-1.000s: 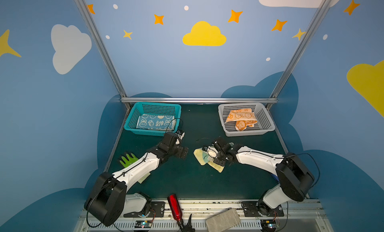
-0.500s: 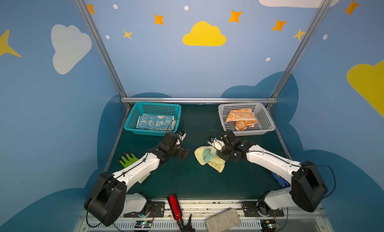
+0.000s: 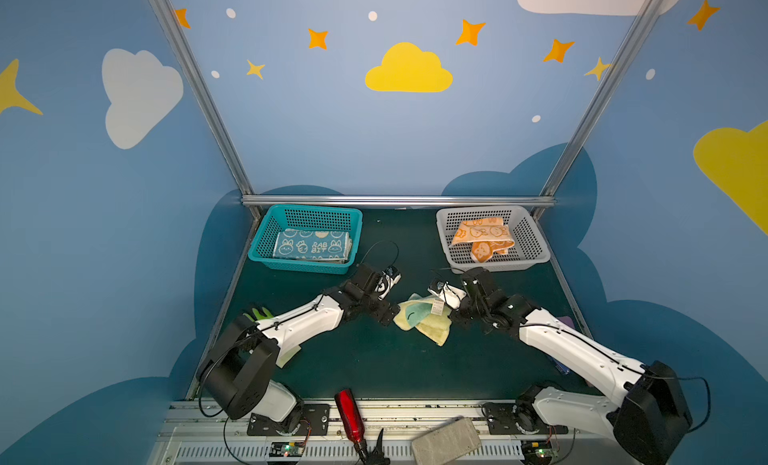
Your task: Fold and stack the towels
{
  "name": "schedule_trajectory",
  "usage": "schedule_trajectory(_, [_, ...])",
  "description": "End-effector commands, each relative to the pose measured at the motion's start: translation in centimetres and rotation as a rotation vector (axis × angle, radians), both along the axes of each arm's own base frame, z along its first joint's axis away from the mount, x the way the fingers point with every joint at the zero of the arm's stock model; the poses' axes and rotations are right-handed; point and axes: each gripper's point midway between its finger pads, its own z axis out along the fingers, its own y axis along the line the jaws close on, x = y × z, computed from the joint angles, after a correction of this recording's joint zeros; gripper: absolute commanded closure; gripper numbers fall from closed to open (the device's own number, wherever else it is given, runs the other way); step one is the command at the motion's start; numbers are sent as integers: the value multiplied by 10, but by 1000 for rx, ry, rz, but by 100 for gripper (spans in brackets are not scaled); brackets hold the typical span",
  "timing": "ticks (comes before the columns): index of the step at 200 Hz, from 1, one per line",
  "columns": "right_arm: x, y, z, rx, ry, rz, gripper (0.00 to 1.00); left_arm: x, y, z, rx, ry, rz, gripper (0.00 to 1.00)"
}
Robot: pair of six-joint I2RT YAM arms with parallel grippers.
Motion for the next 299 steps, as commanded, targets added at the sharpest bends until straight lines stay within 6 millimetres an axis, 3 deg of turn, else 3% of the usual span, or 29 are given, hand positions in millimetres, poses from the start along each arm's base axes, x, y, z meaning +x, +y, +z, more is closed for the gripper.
schedule_trajectory(1, [4,0,8,28,-22,-4,100,-13,-4,-7,49,25,-107,3])
schedule_trajectory(68, [4,-1,26,115,-31,-13,100,-8,-11,-13,76,-16,-159,8])
schedule_trajectory(135, [3,-1,36,163,-45,-9,100,-5,-23,-23,75,21,-177,25])
schedule_trajectory(178, [7,-4,36,159,-45,-32,100,-12,-28,-25,61,67,-207,63])
schedule_trajectory(208, [11,-6,39,171,-51,-56,100,-14,-26,-28,79,102,-197,95])
schedule_trajectory(223, [13,-7,40,174,-50,-66,100,-13,-26,-28,78,106,-184,96])
schedule_trajectory(240, [17,-9,39,168,-51,-86,100,-7,-26,-22,66,79,-149,96])
schedule_trajectory(260, [22,-11,41,160,-37,-127,100,15,-15,-8,82,-22,-29,96])
schedule_trajectory(278, [23,-10,49,179,-13,-156,100,37,1,19,99,-118,121,96])
schedule_trajectory(299, [27,-5,72,245,-25,-182,100,49,10,59,100,-197,193,96])
